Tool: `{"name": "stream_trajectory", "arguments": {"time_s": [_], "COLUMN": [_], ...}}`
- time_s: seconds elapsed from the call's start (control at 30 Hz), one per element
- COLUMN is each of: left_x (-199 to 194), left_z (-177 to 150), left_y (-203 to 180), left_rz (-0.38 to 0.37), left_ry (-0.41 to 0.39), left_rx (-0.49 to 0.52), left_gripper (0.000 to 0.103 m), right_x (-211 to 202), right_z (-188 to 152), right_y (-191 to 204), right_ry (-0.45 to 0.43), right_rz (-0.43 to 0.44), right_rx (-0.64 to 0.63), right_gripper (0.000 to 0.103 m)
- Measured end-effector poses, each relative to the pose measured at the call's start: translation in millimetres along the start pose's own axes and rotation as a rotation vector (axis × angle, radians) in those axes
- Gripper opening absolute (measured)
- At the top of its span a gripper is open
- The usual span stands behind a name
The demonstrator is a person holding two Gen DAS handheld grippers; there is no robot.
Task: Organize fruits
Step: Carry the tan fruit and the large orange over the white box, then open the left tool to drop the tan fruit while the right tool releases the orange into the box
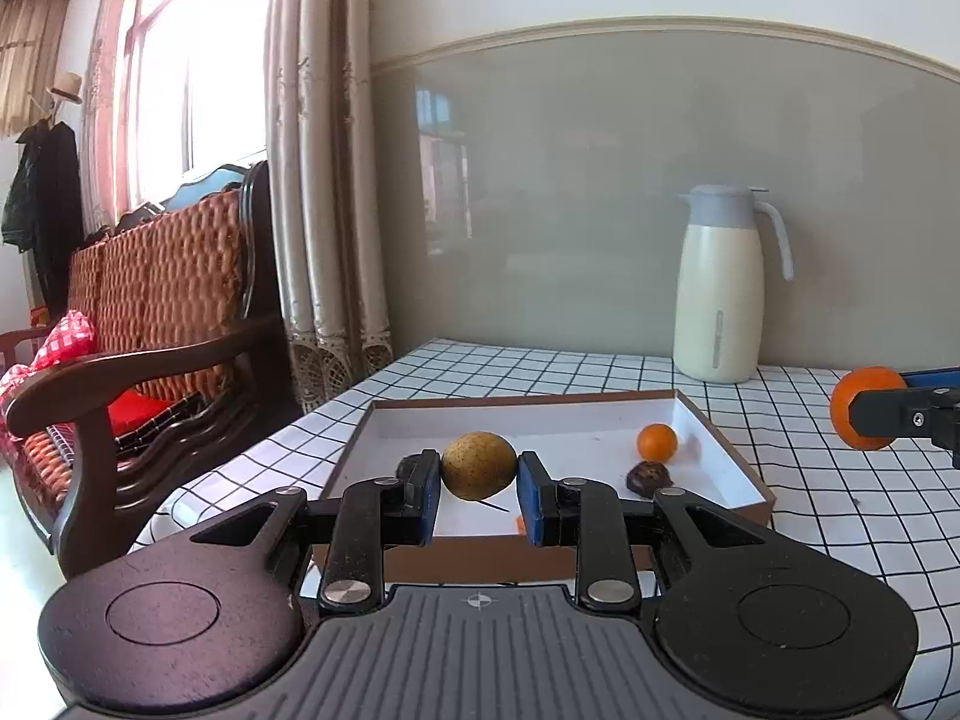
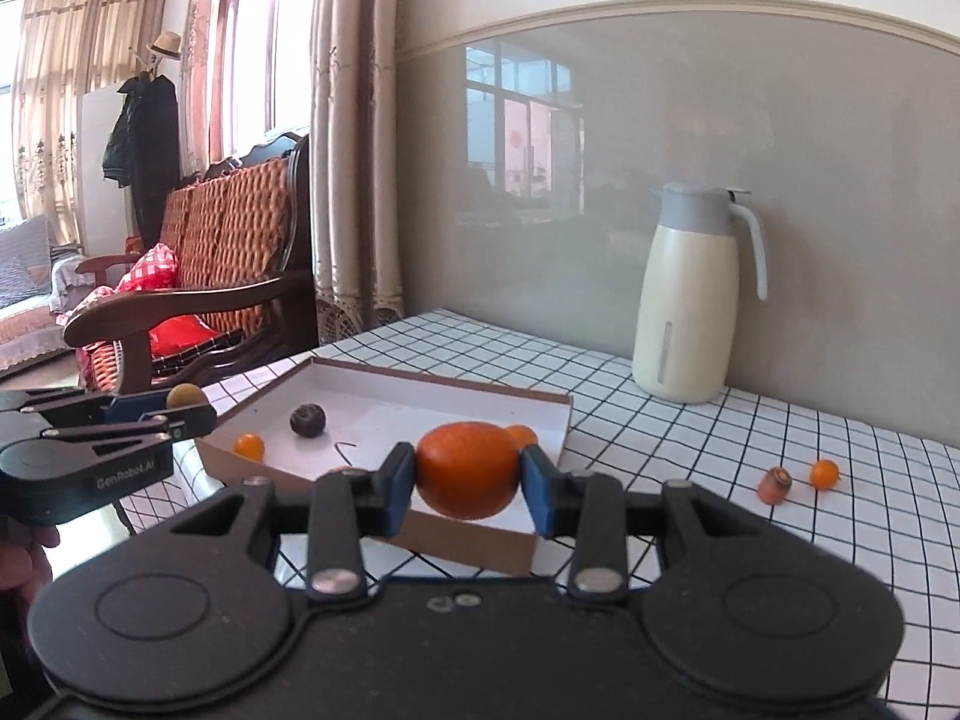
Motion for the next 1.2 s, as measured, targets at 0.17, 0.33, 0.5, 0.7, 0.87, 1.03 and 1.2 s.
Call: {"name": "stream_trajectory", "arguments": {"time_s": [0.17,0.33,0.5,0.7,0.87,1.03,1.2], "left_x": [2,5,11,18,27,39,52], "left_z": [2,6,11,19,29,35,38], "left_y": [9,17,25,36,36,35,35], "left_rz": [0.009,0.022,0.037,0.052,0.051,0.045,0.046], "left_ry": [-0.008,-0.017,-0.024,-0.041,-0.054,-0.058,-0.049], "left_rx": [-0.012,-0.022,-0.026,-0.032,-0.035,-0.035,-0.047], "left_gripper": [0.028,0.028,0.028,0.028,0.028,0.028,0.028], "right_x": [4,7,12,17,23,31,40], "right_z": [4,6,10,18,28,36,39], "right_y": [6,9,11,12,14,14,13], "right_ry": [-0.006,-0.011,-0.019,-0.038,-0.057,-0.068,-0.07], "right_rz": [0.006,0.01,0.015,0.012,0.014,0.013,0.012], "right_rx": [-0.011,-0.017,-0.022,-0.035,-0.047,-0.051,-0.055], "right_gripper": [0.03,0.03,0.03,0.03,0.03,0.03,0.03]}}
Point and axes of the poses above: each gripper's, at about its wrist camera, not at the fingertips, and x roughly the way its jaws point, y to its left, z to its top, the point moved 4 cm from there along x, roughly the way its jaws point, and after that the axes turned 5 degrees about -y, right-handed, at the moved point
